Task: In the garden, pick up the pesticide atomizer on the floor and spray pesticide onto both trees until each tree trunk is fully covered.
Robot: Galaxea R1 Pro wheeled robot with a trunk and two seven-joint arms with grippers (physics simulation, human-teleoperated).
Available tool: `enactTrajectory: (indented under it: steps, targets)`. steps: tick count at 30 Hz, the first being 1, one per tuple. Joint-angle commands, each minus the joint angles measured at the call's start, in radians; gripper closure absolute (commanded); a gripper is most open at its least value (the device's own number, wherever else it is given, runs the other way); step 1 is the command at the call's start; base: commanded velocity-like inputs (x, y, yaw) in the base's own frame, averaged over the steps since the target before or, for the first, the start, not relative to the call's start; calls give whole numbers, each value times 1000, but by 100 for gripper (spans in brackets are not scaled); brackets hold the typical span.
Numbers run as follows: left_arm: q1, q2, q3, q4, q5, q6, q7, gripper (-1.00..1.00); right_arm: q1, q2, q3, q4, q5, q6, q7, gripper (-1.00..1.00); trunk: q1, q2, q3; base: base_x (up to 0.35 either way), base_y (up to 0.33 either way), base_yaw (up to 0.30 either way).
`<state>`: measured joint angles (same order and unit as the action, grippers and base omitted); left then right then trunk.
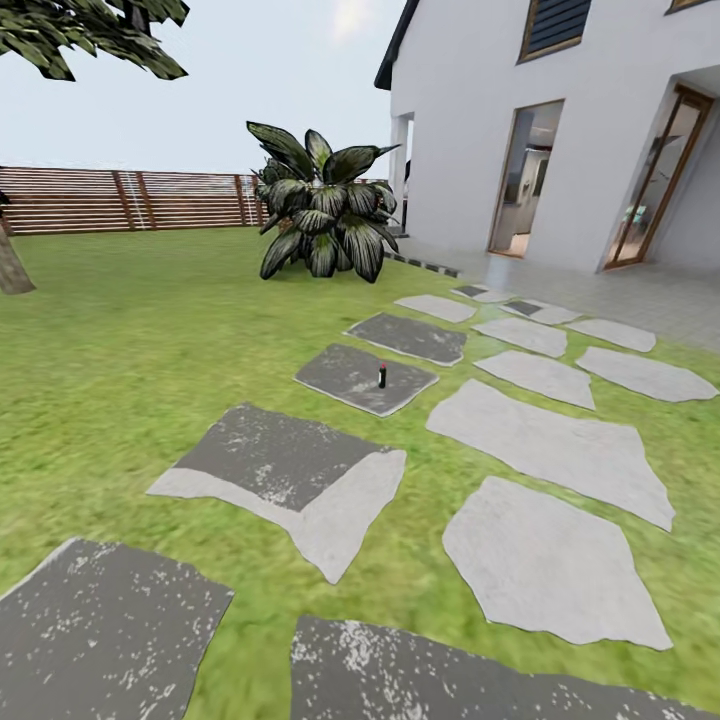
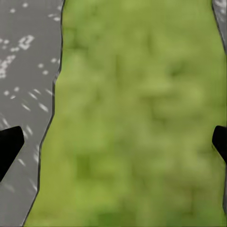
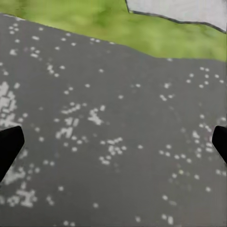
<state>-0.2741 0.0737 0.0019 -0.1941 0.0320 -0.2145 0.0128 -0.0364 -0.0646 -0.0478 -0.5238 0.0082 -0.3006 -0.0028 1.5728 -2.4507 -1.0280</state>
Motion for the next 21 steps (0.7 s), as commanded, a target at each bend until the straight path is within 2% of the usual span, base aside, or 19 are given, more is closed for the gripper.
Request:
enactTrajectory:
  steps: [1, 9, 21]
  targets:
    - [0, 0, 0, 1, 3, -3, 1, -100, 0, 0, -1, 1, 1, -3, 0, -100, 0, 0, -1, 339, 0, 0]
    - [0, 0, 0, 1, 3, -3, 1, -100, 0, 0, 0, 0, 1, -3, 0, -100, 0, 0, -1, 339, -29, 0]
    - [0, 0, 0, 1, 3, -3, 1, -100, 0, 0, 0, -1, 1, -3, 0, -100, 0, 0, -1, 334, -96, 0]
